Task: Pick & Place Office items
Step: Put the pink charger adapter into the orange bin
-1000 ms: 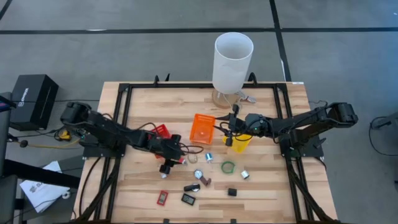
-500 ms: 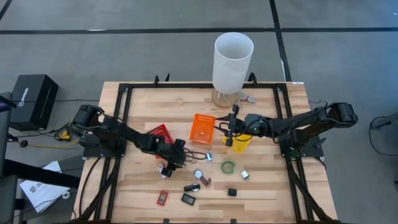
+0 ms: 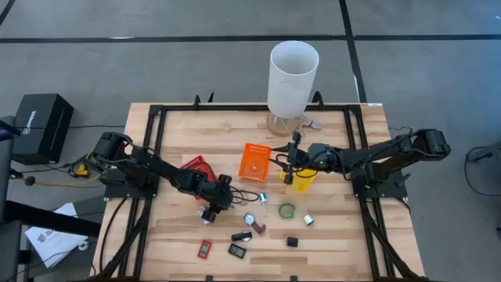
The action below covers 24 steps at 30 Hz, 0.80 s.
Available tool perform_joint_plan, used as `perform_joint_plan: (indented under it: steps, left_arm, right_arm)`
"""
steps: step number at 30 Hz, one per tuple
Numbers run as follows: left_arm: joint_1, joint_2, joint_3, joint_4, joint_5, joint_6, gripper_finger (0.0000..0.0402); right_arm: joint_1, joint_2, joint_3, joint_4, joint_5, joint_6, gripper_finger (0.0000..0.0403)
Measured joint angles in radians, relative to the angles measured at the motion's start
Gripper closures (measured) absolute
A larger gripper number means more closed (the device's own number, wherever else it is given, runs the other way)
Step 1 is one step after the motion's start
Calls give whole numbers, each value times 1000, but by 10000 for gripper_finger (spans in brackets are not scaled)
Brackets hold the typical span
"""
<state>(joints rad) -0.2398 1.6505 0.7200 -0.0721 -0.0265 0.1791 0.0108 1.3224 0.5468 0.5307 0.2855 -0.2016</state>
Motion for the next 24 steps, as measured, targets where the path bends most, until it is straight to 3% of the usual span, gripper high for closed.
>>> perform_joint_plan:
  steps: [7,24]
  left_arm:
    - [0,0,0,9,0,-25,264]
    - [29,-59,63,27,-33,-26,260]
  right_arm:
    - [0,0,0,0,0,0,249]
    - [0,0,0,0,0,0,249]
